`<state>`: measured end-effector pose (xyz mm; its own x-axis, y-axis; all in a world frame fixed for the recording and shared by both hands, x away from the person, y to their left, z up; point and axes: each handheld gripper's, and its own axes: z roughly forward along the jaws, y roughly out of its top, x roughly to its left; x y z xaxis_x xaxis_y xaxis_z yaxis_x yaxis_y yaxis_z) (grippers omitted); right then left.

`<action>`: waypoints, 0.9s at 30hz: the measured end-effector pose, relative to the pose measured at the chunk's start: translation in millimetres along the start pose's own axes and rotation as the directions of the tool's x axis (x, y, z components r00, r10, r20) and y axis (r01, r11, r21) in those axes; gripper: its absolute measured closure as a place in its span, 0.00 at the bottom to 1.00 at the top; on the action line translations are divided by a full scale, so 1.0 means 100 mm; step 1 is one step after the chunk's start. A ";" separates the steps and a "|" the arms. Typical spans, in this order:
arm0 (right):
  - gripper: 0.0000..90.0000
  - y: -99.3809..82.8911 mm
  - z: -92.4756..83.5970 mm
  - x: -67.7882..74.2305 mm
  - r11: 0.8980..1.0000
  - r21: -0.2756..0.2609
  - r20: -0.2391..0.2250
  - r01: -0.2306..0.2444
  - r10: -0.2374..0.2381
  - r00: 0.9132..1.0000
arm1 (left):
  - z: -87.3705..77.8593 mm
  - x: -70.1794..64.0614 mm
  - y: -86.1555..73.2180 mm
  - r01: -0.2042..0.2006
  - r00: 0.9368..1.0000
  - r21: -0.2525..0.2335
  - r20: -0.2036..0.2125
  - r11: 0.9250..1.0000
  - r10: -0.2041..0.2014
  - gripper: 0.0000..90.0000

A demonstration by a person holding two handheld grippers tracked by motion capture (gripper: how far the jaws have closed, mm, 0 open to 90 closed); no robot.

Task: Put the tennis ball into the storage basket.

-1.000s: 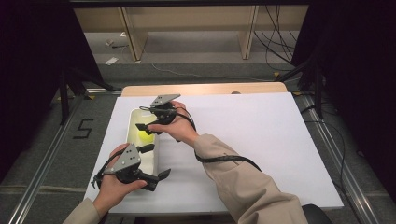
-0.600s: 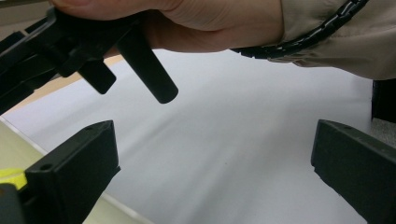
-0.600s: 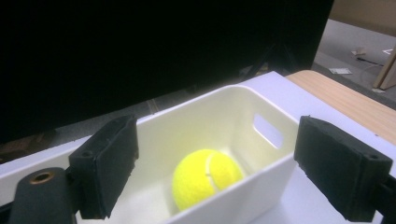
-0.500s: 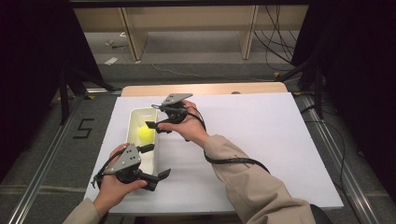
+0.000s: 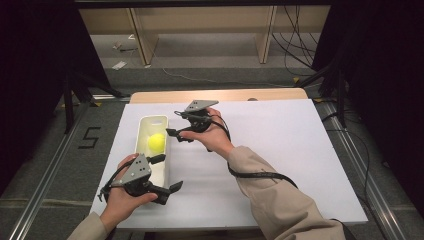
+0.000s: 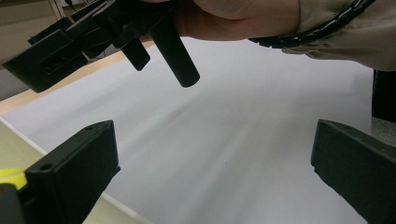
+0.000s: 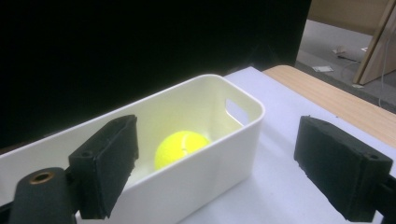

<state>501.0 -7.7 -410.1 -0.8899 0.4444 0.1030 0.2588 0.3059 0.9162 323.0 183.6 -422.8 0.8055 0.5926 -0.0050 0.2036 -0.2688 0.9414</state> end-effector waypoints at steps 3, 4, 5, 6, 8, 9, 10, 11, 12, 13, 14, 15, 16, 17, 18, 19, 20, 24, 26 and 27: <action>0.16 -0.02 -0.04 -0.01 1.000 -0.002 0.003 -0.002 0.002 1.000 | 0.00 0.00 0.00 0.000 1.000 0.000 -0.001 1.000 0.000 0.00; 0.16 -0.02 -0.05 -0.01 1.000 -0.001 0.005 -0.003 0.003 1.000 | 0.00 0.00 0.00 0.000 1.000 0.000 0.000 1.000 0.000 0.00; 0.16 -0.03 -0.06 -0.02 1.000 -0.002 0.007 -0.004 0.004 1.000 | 0.00 0.00 0.00 -0.001 1.000 0.000 -0.001 1.000 0.001 0.00; 0.16 -0.04 -0.08 -0.03 1.000 -0.002 0.009 -0.003 0.003 1.000 | 0.00 0.00 0.00 0.000 1.000 0.000 0.000 1.000 0.000 0.00; 0.16 -0.06 -0.11 -0.04 1.000 -0.002 0.013 -0.005 0.005 1.000 | 0.00 0.00 0.00 0.000 1.000 -0.001 0.000 1.000 0.000 0.00; 0.16 -0.06 -0.13 -0.05 1.000 0.000 0.014 -0.009 0.009 1.000 | 0.00 0.00 0.00 0.000 1.000 0.000 0.000 1.000 0.000 0.00; 0.16 -0.07 -0.14 -0.06 1.000 -0.004 0.018 -0.009 0.009 1.000 | 0.00 0.00 0.00 0.001 1.000 -0.001 -0.001 1.000 -0.001 0.00; 0.16 -0.08 -0.16 -0.06 1.000 -0.003 0.019 -0.016 0.016 1.000 | 0.00 0.00 0.00 0.000 1.000 -0.001 0.000 1.000 0.000 0.00; 0.16 -0.09 -0.18 -0.08 1.000 0.002 0.021 -0.017 0.017 1.000 | 0.00 0.00 0.00 0.000 1.000 -0.001 0.000 1.000 0.000 0.00; 0.16 -0.10 -0.19 -0.08 1.000 -0.006 0.025 -0.019 0.020 1.000 | 0.00 0.00 0.00 -0.001 1.000 -0.001 0.000 1.000 0.001 0.00; 0.16 -0.10 -0.21 -0.09 1.000 -0.008 0.026 -0.022 0.022 0.999 | 0.00 0.00 0.00 -0.001 1.000 -0.001 0.000 1.000 0.001 0.00; 0.16 -0.11 -0.22 -0.10 1.000 -0.011 0.029 -0.024 0.024 0.999 | 0.00 0.00 0.00 -0.001 1.000 -0.001 0.000 1.000 0.001 0.00; 0.16 -0.12 -0.24 -0.11 1.000 -0.011 0.031 -0.026 0.027 0.999 | 0.00 0.00 0.00 -0.001 1.000 -0.001 0.000 1.000 0.001 0.00; 0.16 -0.12 -0.25 -0.11 1.000 -0.010 0.032 -0.026 0.026 0.999 | 0.00 0.00 0.00 -0.001 1.000 -0.001 -0.001 1.000 0.001 0.00; 0.16 -0.13 -0.26 -0.12 1.000 -0.011 0.036 -0.027 0.028 0.999 | 0.00 0.00 0.00 -0.001 1.000 -0.001 -0.001 1.000 0.001 0.00; 0.16 -0.14 -0.28 -0.13 1.000 -0.012 0.038 -0.025 0.025 0.999 | 0.00 0.00 0.00 -0.001 1.000 -0.001 0.000 1.000 0.001 0.00; 0.16 -0.14 -0.29 -0.13 1.000 -0.010 0.039 -0.027 0.028 0.999 | 0.00 0.00 0.00 -0.001 1.000 -0.001 0.000 1.000 0.001 0.00; 0.16 -0.15 -0.35 -0.15 1.000 -0.013 0.048 -0.028 0.028 0.998 | 0.00 0.00 0.00 0.000 1.000 -0.001 -0.001 1.000 0.000 0.00; 0.16 -0.16 -0.38 -0.16 0.999 -0.012 0.052 -0.030 0.031 0.998 | 0.00 0.00 0.00 0.000 1.000 -0.001 -0.001 1.000 0.000 0.00; 0.16 -0.17 -0.40 -0.16 1.000 -0.011 0.053 -0.030 0.030 0.998 | 0.00 0.00 0.00 0.000 1.000 -0.001 -0.001 1.000 0.000 0.00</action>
<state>496.4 -53.4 -411.7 -0.8604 0.4976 0.1097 0.2808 0.2832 0.9170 323.4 183.3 -422.7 0.8050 0.5932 -0.0045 0.2028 -0.2681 0.9418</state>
